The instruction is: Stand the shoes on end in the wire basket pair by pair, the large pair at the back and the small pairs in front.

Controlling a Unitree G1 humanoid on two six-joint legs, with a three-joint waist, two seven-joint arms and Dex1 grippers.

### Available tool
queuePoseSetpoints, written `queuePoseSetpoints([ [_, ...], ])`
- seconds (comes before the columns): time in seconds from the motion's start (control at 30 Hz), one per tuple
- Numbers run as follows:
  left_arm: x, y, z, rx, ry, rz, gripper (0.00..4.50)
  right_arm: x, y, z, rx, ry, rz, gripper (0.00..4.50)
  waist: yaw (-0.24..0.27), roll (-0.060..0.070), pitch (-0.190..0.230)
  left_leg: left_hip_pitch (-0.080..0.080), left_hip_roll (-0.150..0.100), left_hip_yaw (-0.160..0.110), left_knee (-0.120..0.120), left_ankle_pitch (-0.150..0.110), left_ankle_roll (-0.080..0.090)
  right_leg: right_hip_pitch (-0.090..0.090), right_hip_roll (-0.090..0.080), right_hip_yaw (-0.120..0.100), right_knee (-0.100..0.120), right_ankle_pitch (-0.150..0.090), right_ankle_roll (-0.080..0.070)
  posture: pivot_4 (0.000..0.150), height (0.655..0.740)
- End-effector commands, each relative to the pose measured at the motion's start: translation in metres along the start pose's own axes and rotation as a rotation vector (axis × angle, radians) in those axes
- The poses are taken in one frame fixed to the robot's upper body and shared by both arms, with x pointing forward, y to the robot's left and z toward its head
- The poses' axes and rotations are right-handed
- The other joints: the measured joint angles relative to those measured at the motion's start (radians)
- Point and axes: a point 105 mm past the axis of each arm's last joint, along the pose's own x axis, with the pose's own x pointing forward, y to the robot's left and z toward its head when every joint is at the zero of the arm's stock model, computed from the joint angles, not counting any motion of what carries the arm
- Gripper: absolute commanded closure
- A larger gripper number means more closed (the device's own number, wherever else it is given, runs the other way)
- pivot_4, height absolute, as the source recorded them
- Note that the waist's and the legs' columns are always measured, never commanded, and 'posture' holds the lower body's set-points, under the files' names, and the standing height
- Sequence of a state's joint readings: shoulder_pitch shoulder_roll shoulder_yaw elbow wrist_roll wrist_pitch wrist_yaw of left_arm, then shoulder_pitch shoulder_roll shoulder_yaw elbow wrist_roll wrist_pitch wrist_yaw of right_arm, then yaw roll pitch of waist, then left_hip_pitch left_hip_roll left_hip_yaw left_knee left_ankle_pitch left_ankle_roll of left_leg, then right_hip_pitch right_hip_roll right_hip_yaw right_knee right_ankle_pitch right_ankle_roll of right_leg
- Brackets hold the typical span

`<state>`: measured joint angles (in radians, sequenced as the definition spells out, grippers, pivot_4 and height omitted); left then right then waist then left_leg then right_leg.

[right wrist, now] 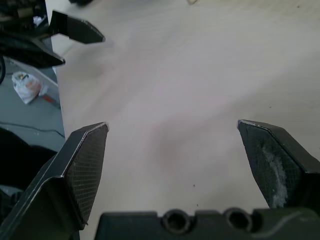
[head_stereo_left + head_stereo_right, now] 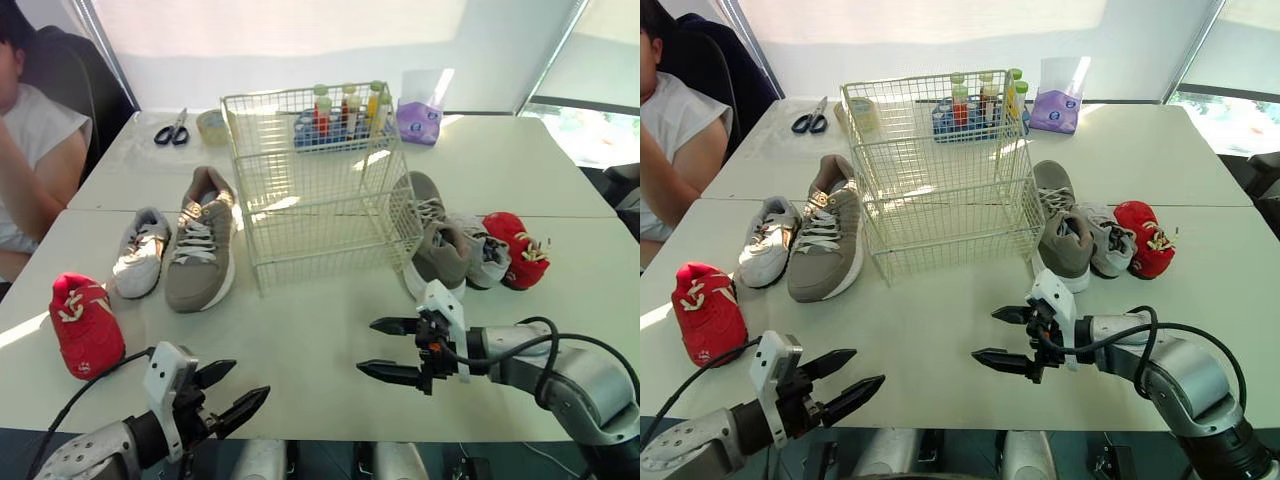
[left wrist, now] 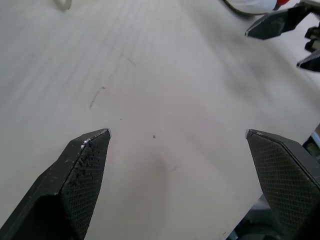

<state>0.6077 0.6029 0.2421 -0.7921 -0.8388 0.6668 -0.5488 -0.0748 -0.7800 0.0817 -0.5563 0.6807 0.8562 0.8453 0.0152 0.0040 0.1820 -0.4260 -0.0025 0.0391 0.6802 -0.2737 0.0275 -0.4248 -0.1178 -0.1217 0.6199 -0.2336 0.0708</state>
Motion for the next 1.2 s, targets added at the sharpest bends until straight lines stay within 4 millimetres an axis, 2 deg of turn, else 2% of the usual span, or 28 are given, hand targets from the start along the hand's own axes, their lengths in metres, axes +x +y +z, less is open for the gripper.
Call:
queuePoseSetpoints([
  [0.03,0.003,-0.01,0.01,0.006,-0.04,-0.029,0.04,0.002,0.008,0.006,-0.05,-0.016,0.029,0.0,0.0,0.0,0.0,0.0,0.0,0.0,0.0,0.0,0.0,0.0,0.0,0.0,0.0,0.0,0.0,0.15,0.74],
  [0.17,0.004,-0.007,0.012,0.023,-0.036,-0.004,0.04,0.002,0.01,0.003,-0.038,-0.007,0.053,0.0,0.0,0.0,0.0,0.0,0.0,0.0,0.0,0.0,0.0,0.001,0.0,0.0,0.001,0.0,0.0,0.15,0.74],
  [0.33,0.007,-0.006,0.013,0.035,-0.038,0.008,0.04,0.004,0.002,0.006,-0.056,-0.033,0.013,0.0,0.0,0.0,0.0,0.0,0.0,0.0,0.0,0.0,0.0,0.001,0.001,0.0,0.001,0.0,0.0,0.15,0.74],
  [0.7,0.011,-0.003,0.015,0.059,-0.029,0.011,0.04,0.007,-0.003,0.005,-0.07,-0.039,-0.003,0.0,0.0,0.0,0.0,0.0,0.0,0.0,0.0,0.0,0.0,0.002,0.001,0.0,0.001,0.0,0.0,0.15,0.74],
  [0.87,0.012,-0.008,0.016,0.044,-0.034,-0.029,0.04,0.004,0.003,0.007,-0.073,-0.051,0.058,0.0,0.0,0.0,0.0,0.0,0.0,0.0,0.0,0.0,0.0,0.002,0.001,0.0,0.001,0.0,0.0,0.15,0.74],
  [1.0,0.011,-0.012,0.014,0.091,0.022,-0.091,0.04,-0.006,0.01,0.002,-0.115,0.041,0.102,0.0,0.002,0.0,0.0,0.0,0.0,0.0,0.0,0.0,0.0,0.002,0.001,0.0,0.001,0.0,0.0,0.15,0.74],
  [1.03,0.009,-0.009,0.017,0.108,0.037,-0.099,0.04,-0.011,0.013,0.006,-0.138,0.059,0.125,0.0,0.001,0.0,0.0,0.0,0.0,0.0,0.0,0.0,0.0,0.001,0.001,0.0,0.001,0.0,0.0,0.15,0.74],
  [1.1,-0.004,-0.001,0.032,0.187,0.087,-0.145,0.04,-0.033,0.017,0.031,-0.235,0.111,0.196,0.0,0.0,0.001,0.001,0.0,0.0,0.0,0.001,0.0,0.0,0.001,0.001,0.0,0.001,0.0,0.0,0.15,0.74],
  [1.2,-0.018,0.0,0.077,0.28,0.083,-0.209,0.04,-0.061,0.006,0.092,-0.425,0.114,0.194,0.0,-0.004,0.005,0.006,0.001,0.0,0.001,0.003,0.0,0.0,-0.002,0.001,0.0,0.005,-0.001,0.001,0.15,0.74],
])
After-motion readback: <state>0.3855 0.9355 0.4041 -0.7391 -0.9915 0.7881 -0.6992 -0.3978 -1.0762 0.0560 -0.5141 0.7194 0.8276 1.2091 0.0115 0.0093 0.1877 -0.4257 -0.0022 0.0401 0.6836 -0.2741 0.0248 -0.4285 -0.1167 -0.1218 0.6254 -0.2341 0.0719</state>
